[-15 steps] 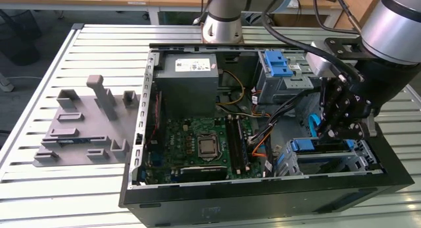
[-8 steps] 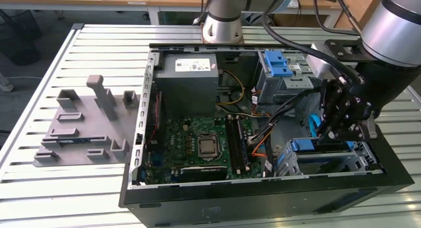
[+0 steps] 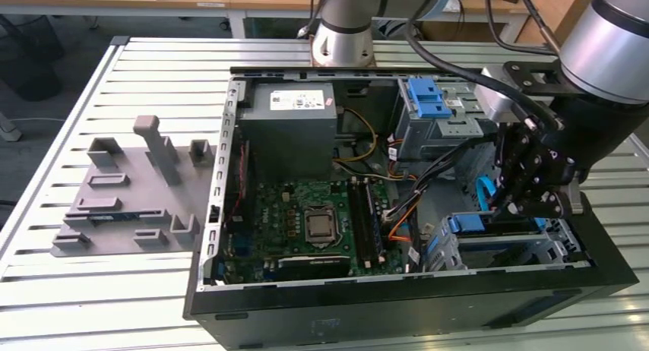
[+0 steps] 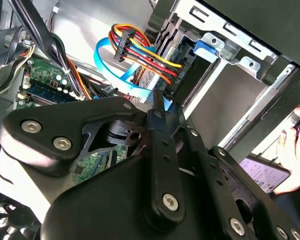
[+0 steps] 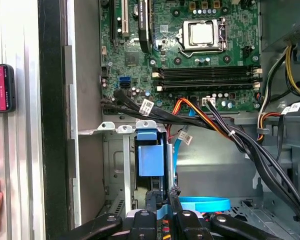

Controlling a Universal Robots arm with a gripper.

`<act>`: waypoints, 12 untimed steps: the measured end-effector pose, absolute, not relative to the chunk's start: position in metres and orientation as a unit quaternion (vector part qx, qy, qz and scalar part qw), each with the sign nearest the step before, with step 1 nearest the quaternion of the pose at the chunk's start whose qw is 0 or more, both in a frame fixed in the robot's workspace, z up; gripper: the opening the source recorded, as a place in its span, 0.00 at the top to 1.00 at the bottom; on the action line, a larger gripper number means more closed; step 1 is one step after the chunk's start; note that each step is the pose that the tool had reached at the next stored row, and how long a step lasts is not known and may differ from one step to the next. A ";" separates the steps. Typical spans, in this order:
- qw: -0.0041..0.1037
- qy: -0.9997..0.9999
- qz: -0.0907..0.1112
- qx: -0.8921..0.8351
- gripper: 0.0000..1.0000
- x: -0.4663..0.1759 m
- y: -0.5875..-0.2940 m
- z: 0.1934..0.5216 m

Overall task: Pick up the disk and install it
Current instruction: 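Insert the second disk wire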

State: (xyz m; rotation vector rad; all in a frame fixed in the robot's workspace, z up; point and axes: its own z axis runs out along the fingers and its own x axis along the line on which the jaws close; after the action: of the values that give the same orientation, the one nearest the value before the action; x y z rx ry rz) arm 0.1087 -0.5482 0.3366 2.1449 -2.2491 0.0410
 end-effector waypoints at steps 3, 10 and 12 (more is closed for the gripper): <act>0.017 -0.724 0.013 0.689 0.76 0.109 -0.548 0.336; 0.017 -0.725 0.013 0.689 0.76 0.109 -0.550 0.334; 0.017 -0.725 0.013 0.689 0.76 0.109 -0.550 0.333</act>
State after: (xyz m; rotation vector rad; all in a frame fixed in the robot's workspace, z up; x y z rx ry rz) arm 0.1093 -0.5498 0.3333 2.1407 -2.2537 0.0402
